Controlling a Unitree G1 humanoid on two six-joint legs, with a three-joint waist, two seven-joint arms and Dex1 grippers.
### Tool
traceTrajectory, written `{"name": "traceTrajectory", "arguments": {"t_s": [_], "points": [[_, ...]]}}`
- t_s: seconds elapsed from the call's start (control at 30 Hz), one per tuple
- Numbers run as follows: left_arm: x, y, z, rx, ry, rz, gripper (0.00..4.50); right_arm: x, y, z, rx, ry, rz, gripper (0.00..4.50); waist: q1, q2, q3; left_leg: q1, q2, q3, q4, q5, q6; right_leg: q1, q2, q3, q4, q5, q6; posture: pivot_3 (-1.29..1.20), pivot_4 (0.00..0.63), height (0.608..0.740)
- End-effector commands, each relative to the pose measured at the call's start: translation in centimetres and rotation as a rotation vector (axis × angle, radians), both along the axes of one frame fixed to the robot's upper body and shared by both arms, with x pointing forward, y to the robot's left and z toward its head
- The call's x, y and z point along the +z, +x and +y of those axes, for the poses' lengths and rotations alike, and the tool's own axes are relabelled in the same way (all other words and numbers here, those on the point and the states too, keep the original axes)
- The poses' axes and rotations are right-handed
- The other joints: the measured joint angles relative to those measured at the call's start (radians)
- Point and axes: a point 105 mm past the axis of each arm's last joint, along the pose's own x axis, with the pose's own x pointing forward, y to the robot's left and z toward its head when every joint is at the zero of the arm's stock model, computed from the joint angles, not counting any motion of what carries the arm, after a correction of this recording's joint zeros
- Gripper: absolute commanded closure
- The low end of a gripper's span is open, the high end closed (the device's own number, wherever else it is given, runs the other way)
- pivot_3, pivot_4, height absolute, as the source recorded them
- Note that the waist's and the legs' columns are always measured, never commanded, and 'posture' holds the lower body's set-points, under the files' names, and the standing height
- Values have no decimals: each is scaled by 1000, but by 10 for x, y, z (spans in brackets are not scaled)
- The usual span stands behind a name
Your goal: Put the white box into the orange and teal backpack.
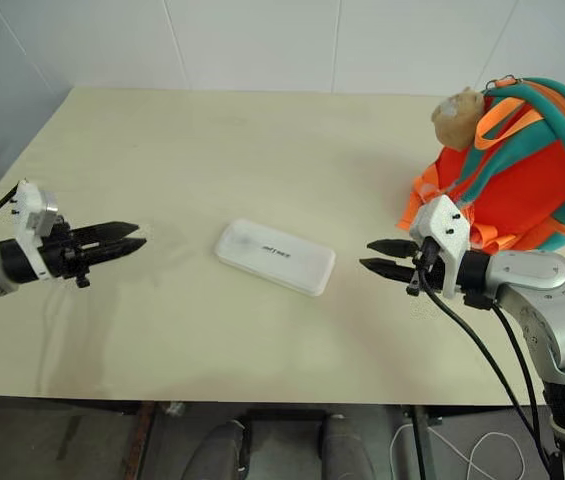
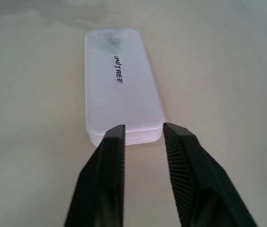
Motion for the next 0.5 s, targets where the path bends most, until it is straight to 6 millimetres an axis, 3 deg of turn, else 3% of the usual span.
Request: {"name": "traceTrajectory", "arguments": {"t_s": [0.03, 0.07, 0.5], "points": [[4, 10, -3, 5, 18, -31, 4215, 2, 2, 3, -21, -22, -50, 4482, 0, 0, 0, 0, 0, 0, 0, 0, 0, 0, 0, 0, 0, 0, 0, 0, 150, 740], [4, 13, -3, 7, 18, -32, 4477, 1, 3, 4, -28, -25, -54, 4500, 0, 0, 0, 0, 0, 0, 0, 0, 0, 0, 0, 0, 0, 1, 1, 0, 150, 740], [-39, 72, -37, 43, 5, 114, 4477, -55, 46, 1, -246, -201, -9, 4500, -1, 0, 0, -1, 0, 0, 4, 0, 0, -1, 1, 0, 6, 4, 8, 0, 150, 740]]}}
